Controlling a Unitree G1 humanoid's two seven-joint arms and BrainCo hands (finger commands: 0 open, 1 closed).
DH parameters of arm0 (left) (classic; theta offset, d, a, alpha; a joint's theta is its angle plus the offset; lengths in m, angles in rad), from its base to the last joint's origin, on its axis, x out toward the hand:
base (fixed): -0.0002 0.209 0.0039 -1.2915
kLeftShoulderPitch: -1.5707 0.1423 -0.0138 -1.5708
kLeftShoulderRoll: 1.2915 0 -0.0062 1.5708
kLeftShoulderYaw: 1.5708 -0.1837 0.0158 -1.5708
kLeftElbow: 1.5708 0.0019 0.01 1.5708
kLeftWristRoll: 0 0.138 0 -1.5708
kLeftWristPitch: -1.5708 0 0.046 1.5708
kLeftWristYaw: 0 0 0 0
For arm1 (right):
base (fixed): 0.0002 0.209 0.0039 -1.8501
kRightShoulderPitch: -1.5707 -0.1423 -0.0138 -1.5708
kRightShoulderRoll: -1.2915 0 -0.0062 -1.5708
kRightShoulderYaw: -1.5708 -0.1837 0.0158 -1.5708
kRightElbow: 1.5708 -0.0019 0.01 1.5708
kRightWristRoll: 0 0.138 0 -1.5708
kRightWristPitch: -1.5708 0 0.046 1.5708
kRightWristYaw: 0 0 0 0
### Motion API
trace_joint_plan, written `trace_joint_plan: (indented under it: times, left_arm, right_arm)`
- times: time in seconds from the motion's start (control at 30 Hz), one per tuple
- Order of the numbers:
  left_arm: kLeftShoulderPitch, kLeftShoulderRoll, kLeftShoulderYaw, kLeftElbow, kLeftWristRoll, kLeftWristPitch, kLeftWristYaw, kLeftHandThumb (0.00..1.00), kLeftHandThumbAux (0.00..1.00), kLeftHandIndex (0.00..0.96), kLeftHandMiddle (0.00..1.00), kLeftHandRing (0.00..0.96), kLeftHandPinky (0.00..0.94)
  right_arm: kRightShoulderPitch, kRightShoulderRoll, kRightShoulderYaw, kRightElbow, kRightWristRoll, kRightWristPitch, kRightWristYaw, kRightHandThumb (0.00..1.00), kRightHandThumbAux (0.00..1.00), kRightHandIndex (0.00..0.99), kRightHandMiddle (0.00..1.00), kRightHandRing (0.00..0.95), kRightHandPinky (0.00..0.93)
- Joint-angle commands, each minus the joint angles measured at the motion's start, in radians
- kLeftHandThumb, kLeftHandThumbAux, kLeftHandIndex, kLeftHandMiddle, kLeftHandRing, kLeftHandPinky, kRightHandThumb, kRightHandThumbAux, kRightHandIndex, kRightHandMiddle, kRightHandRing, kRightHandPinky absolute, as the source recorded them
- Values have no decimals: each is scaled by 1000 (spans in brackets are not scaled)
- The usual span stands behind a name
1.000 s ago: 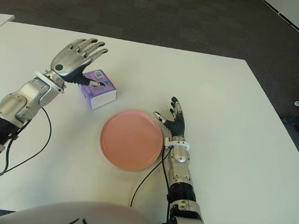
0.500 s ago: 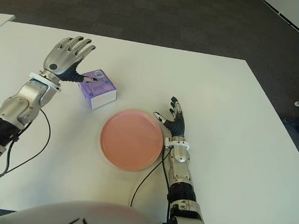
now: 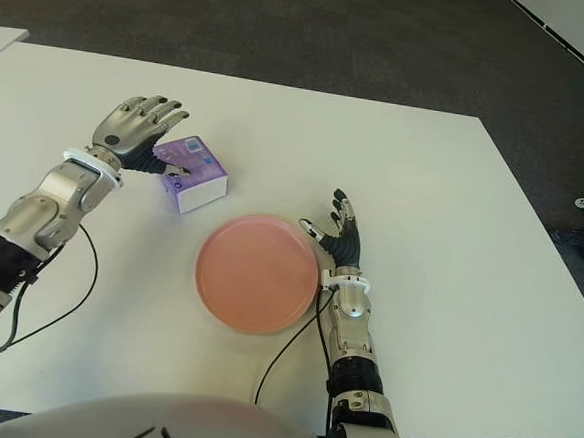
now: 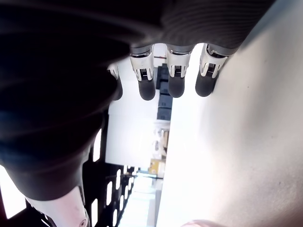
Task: Put the tissue paper into the plate.
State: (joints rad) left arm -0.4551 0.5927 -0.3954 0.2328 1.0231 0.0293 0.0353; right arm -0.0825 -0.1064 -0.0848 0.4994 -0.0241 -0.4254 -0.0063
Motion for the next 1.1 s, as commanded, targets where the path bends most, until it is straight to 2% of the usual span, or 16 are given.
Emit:
trace_joint_plan:
  times: [0.03,0.73,1.1]
  left_arm:
    - [18,-16,-4,0,-12,24,-46,0,329,0,0,0,0]
    - [43,-26,-3,-36,-73,13,-96,0,307,0,0,0,0]
    - [67,-16,34,-96,-154,-25,-114,0,330,0,0,0,0]
  right_arm:
    - [61,15,10,64,-3,71,2,0,804,0,0,0,12]
    - [68,20,12,55,-5,66,-4,0,812,0,0,0,15]
    - [68,12,21,56,-13,63,4,0,812,0,0,0,10]
